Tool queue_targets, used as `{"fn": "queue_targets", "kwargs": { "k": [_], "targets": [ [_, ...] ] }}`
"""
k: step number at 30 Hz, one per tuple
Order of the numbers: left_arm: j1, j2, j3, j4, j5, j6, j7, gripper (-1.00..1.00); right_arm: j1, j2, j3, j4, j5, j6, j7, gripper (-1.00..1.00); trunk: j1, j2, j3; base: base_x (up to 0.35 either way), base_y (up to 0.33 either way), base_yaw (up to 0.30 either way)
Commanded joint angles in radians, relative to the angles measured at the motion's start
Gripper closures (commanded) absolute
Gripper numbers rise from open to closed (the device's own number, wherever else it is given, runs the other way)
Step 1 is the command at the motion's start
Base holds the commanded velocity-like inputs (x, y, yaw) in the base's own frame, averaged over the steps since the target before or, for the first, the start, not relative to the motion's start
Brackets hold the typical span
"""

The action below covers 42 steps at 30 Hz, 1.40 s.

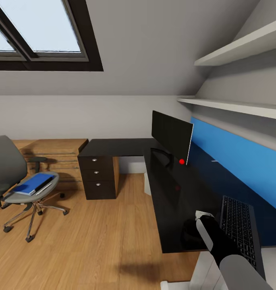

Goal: In the bedroom, organize the workspace by keeping the computer under the desk, ensuring the monitor is on the desk, placing the keyboard on the desk next to the monitor, placing the mouse on the desk next to the keyboard, moving the folder from the swivel chair onto the desk next to the mouse, stacking the notebook on top of the folder with the pen on top of the notebook, and positioning the swivel chair next to the desk.

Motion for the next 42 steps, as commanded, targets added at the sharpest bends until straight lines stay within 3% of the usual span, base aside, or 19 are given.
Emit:
{"fn": "queue_targets", "kwargs": {
  "k": [1, 9, 13, 34, 35, 42],
  "targets": [
    [-0.001, 0.000, 0.000, 0.000, 0.010, -0.005, -0.002, -1.00, 0.000, 0.000, 0.001, -0.001, -0.011, 0.003, -0.008, -1.00, 0.000, -0.001, -0.001, 0.000, 0.000, 0.000],
    [-0.001, 0.000, 0.000, 0.000, 0.010, -0.005, -0.002, -1.00, 0.000, 0.000, 0.001, -0.001, -0.011, 0.004, -0.008, -1.00, 0.000, -0.001, -0.001, 0.000, 0.000, 0.000],
    [-0.001, 0.000, 0.000, 0.000, 0.010, -0.005, -0.002, -1.00, 0.000, 0.000, 0.001, -0.001, -0.011, 0.004, -0.008, -1.00, 0.015, -0.029, -0.014, 0.000, 0.000, 0.000],
    [-0.001, 0.000, 0.000, 0.000, 0.010, -0.005, -0.002, -1.00, -0.001, 0.000, 0.001, -0.001, -0.011, 0.004, -0.008, -1.00, 0.015, -0.029, -0.014, 0.000, 0.000, 0.000],
    [0.000, 0.000, 0.000, 0.000, 0.010, -0.005, -0.002, -1.00, -0.001, 0.000, 0.001, -0.001, -0.011, 0.004, -0.008, 1.00, 0.015, -0.029, -0.014, 0.000, 0.000, 0.000],
    [-0.001, 0.000, 0.000, 0.000, 0.010, -0.005, -0.002, -1.00, 0.000, 0.001, 0.001, -0.001, -0.011, 0.004, -0.007, 1.00, 0.015, -0.029, -0.014, 0.000, 0.000, 0.000]
  ]
}}
